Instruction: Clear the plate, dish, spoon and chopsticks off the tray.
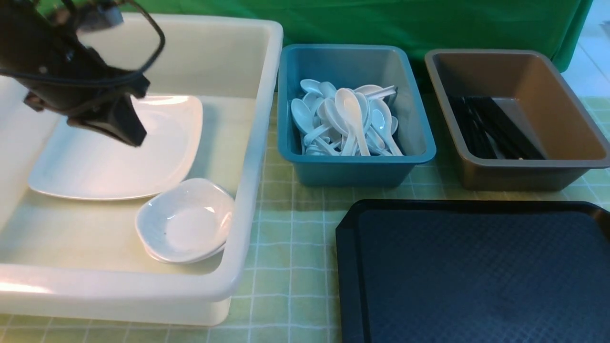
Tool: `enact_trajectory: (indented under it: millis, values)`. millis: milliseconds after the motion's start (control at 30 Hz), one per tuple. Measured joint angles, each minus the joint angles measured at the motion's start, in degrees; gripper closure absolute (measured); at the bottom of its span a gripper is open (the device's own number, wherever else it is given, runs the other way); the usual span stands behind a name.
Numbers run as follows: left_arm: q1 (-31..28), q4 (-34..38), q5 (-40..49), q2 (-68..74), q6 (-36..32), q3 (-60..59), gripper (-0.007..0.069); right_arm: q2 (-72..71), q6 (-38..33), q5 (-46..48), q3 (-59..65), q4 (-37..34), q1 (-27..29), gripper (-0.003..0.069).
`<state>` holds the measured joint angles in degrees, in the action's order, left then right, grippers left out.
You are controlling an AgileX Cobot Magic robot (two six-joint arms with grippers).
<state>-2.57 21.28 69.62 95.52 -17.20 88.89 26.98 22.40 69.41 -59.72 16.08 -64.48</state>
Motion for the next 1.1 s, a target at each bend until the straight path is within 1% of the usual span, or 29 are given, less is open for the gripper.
enact_trajectory:
  millis: [33,67,100,133,233,333,367,467,500,667,1033,1100]
  values:
    - [0.0,-0.1,0.1,-1.5,0.1,0.0,0.0637,-0.1,-3.2,-1.3,0.5,-2.0,0.0,0.0651]
    - [0.0,-0.2,0.1,-1.8,0.1,0.0,0.0637,-0.2,-3.2,-1.6,0.7,-2.1,0.0,0.0651]
    - [0.0,-0.2,0.1,-2.7,0.1,0.0,0.0637,-0.4,-6.4,-4.7,2.5,-2.9,0.0,0.0651]
    - [0.0,-0.3,0.1,-3.7,0.1,0.0,0.0637,-0.4,-9.1,-8.9,5.6,-3.2,0.0,0.0651]
    - [0.0,-0.4,0.1,-5.0,0.1,0.0,0.0637,0.0,-15.7,-26.2,14.4,-3.8,0.0,0.0651]
    - [0.0,-0.5,0.1,-5.4,0.2,0.0,0.0637,0.7,-17.7,-41.1,21.3,-4.0,0.0,0.0649]
    - [0.0,-0.5,0.1,-5.5,0.2,0.0,0.0637,1.2,-18.2,-47.7,23.3,-4.2,0.0,0.0646]
    - [0.0,-0.4,0.1,-5.5,0.2,0.0,0.0637,2.6,-18.7,-58.2,26.9,-4.4,0.0,0.0638]
    - [0.0,-0.5,0.1,-5.5,0.2,0.0,0.0637,3.1,-18.7,-60.2,27.5,-4.4,0.0,0.0634]
    - [0.0,-0.5,0.1,-5.5,0.2,0.0,0.0637,4.0,-18.7,-63.9,28.0,-4.5,0.0,0.0618]
    - [0.0,-0.6,0.1,-5.5,0.5,0.0,0.0637,4.0,-18.7,-64.4,28.0,-4.5,0.0,0.0593]
    - [0.0,-0.5,0.1,-5.5,2.3,0.0,0.0637,4.0,-18.7,-64.4,28.0,-4.5,0.0,0.0587]
